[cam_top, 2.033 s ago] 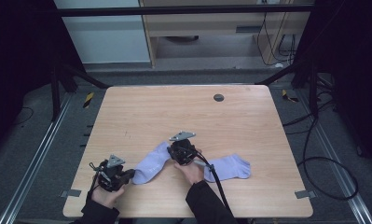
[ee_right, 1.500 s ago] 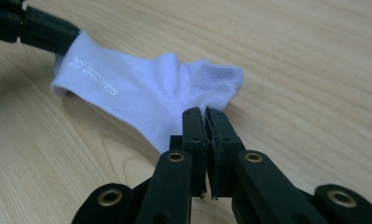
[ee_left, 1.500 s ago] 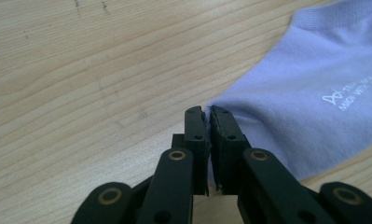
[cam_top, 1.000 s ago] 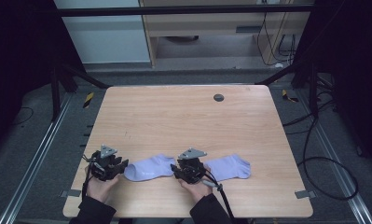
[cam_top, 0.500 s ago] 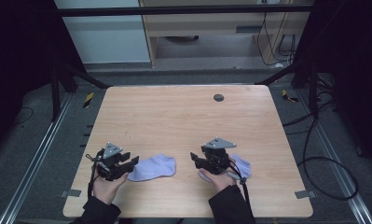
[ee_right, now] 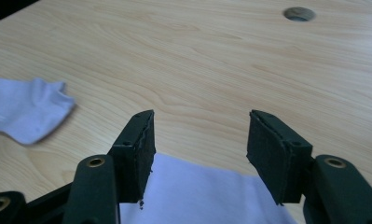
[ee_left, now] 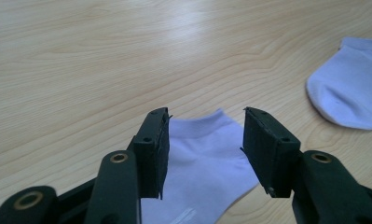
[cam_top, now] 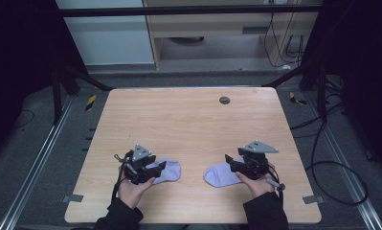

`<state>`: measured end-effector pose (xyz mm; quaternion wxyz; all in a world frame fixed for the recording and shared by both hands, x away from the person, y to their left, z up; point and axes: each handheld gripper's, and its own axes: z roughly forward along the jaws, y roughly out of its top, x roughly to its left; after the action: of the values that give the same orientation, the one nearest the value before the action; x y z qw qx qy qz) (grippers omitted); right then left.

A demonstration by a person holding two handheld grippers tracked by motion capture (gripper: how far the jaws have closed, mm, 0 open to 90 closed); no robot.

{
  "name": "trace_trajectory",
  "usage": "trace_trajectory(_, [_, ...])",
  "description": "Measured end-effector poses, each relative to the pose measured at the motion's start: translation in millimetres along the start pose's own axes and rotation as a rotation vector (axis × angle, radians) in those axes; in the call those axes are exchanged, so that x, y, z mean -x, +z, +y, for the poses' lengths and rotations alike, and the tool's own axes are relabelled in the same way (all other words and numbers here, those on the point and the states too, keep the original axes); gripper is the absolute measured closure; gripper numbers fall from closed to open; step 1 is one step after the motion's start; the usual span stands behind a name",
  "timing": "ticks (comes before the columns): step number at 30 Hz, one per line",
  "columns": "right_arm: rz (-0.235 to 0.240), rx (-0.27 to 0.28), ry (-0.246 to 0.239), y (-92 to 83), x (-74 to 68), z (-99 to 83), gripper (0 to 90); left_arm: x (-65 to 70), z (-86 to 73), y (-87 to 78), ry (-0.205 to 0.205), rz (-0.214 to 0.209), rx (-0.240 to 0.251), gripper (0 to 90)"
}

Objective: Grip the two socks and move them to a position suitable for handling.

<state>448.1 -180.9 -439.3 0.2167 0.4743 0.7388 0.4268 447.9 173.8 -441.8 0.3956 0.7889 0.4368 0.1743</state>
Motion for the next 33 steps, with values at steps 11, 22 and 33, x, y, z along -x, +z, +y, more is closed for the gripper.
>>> trace_trajectory(11, [-0.092,-0.081,0.02,-12.5,42.6,-32.6,47.7,46.4,9.9,35.4,0.061,-0.056,-0.031,51.1])
trace_trajectory(22, [-0.122,-0.179,0.032,0.2,64.5,-53.9,57.9,86.4,10.4,81.5,0.104,-0.111,-0.085,55.1])
trace_trajectory(33, [-0.1,-0.226,0.016,8.9,62.5,-56.4,69.6,100.9,8.2,103.4,0.113,-0.113,-0.14,66.3])
